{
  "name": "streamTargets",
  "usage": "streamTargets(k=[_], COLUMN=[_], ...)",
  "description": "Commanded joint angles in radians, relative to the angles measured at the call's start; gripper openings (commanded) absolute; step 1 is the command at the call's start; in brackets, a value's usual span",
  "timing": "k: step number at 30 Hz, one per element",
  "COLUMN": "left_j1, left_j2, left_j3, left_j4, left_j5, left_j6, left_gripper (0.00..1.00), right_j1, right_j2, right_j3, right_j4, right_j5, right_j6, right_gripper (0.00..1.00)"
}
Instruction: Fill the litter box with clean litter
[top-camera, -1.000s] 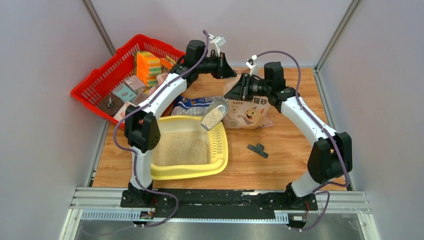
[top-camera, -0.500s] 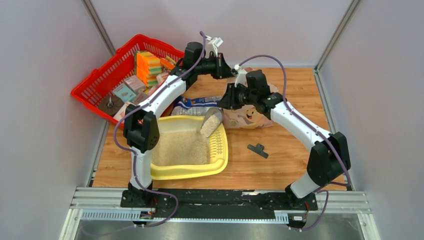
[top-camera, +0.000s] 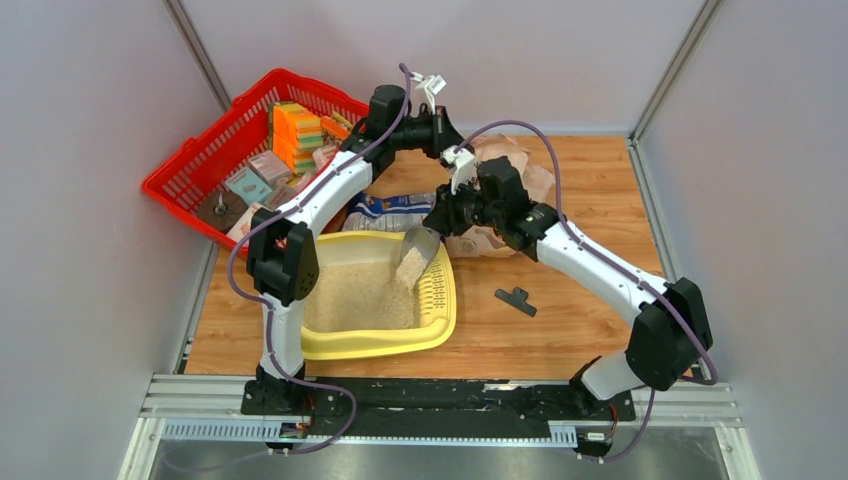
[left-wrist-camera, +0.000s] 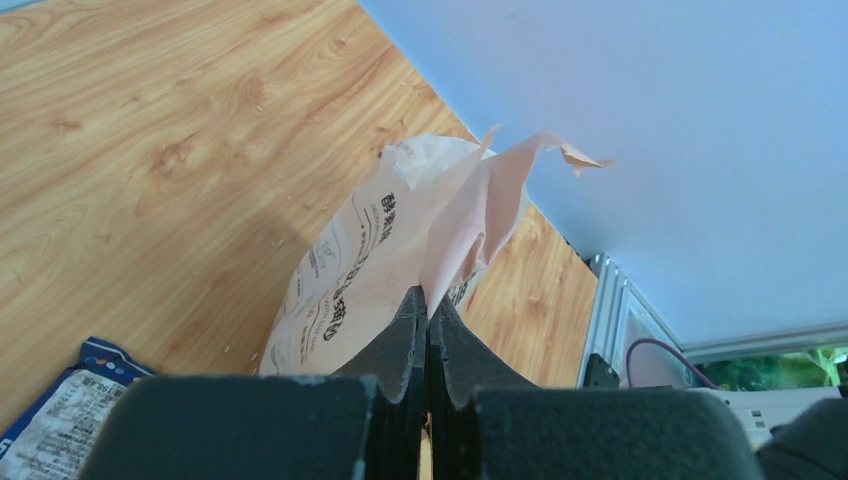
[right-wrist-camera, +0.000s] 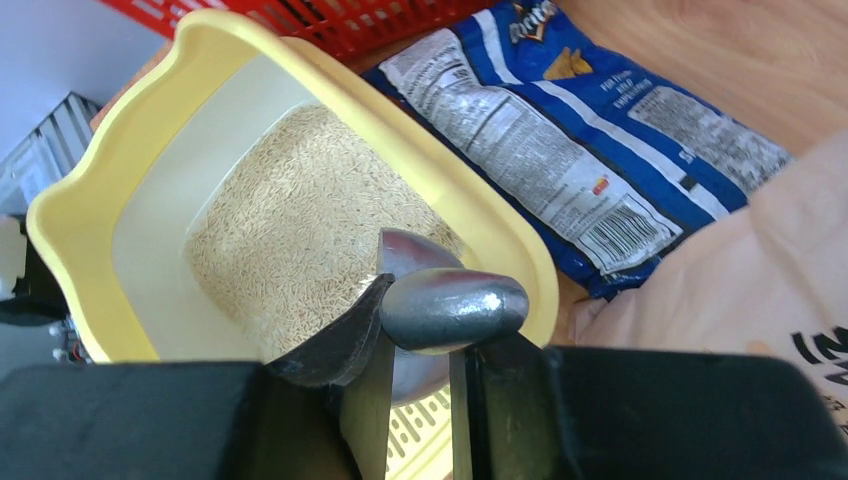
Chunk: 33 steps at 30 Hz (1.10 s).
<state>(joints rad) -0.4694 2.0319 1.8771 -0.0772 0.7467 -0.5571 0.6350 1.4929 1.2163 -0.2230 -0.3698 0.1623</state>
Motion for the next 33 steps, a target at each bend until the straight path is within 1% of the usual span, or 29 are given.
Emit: streamTargets(k=[1,5,9,11,13,15,16,18,19,20,21,22,23,25,26,27,28,29,33], left_j1=[0.006,0.006,0.005,0.005,0.005,0.005,0.005,0.005,0.005,0.005,0.005,0.003,0.003,0.003,0.003,0.003,0.003,0.003,0.003], left_j2=[-0.081,-0.078,-0.078,-0.079,-0.087,-0.094,-0.099,-0.102,-0.107,-0.108,-0.113,-0.114,-0.119,-0.142,-0.15,-0.169,-0.179,-0.188,-0.226], left_j3=[0.02,0.022,0.022,0.022,0.019,0.016,0.014,0.01,0.007,0.004,0.002,0.001,-0.015,-0.035,-0.058,-0.068,-0.078,-0.093,-0.131], left_j4=[0.108,0.108,0.1,0.093,0.083,0.053,0.048,0.03,0.027,0.025,0.024,0.024,0.027,0.037,0.045,0.048,0.047,0.048,0.057], left_j5=[-0.001,-0.001,-0.001,-0.001,0.0,0.003,0.012,0.019,0.019,0.022,0.025,0.028,0.028,0.032,0.039,0.043,0.052,0.06,0.098], left_j6=[-0.027,-0.029,-0.023,-0.017,0.003,0.032,0.042,0.077,0.085,0.088,0.098,0.102,0.103,0.102,0.105,0.117,0.124,0.135,0.152], left_gripper=[0.0,0.0,0.0,0.0,0.0,0.0,0.0,0.0,0.0,0.0,0.0,0.0,0.0,0.0,0.0,0.0,0.0,0.0,0.0], right_j1=[0.045,0.072,0.075,0.072,0.057,0.013,-0.003,-0.053,-0.073,-0.124,-0.151,-0.181,-0.254,-0.342,-0.415,-0.451,-0.486,-0.55,-0.621], right_j2=[-0.089,-0.132,-0.157,-0.174,-0.198,-0.243,-0.259,-0.309,-0.325,-0.344,-0.376,-0.393,-0.404,-0.413,-0.413,-0.407,-0.402,-0.396,-0.355], right_j3=[-0.02,-0.06,-0.066,-0.045,-0.018,0.029,0.049,0.093,0.104,0.115,0.135,0.141,0.149,0.192,0.206,0.216,0.232,0.236,0.253], right_j4=[0.128,0.165,0.188,0.172,0.115,0.048,-0.028,-0.106,-0.174,-0.2,-0.225,-0.225,-0.225,-0.237,-0.24,-0.227,-0.214,-0.204,-0.171], right_j5=[0.012,0.012,0.014,0.041,0.049,0.017,-0.009,-0.012,0.002,0.012,0.084,0.138,0.166,0.161,0.173,0.184,0.177,0.163,0.1], right_j6=[-0.119,-0.231,-0.293,-0.311,-0.322,-0.334,-0.339,-0.356,-0.354,-0.342,-0.319,-0.232,-0.198,-0.118,-0.098,-0.078,-0.064,-0.047,-0.095], right_gripper=[0.0,0.0,0.0,0.0,0.0,0.0,0.0,0.0,0.0,0.0,0.0,0.0,0.0,0.0,0.0,0.0,0.0,0.0,0.0])
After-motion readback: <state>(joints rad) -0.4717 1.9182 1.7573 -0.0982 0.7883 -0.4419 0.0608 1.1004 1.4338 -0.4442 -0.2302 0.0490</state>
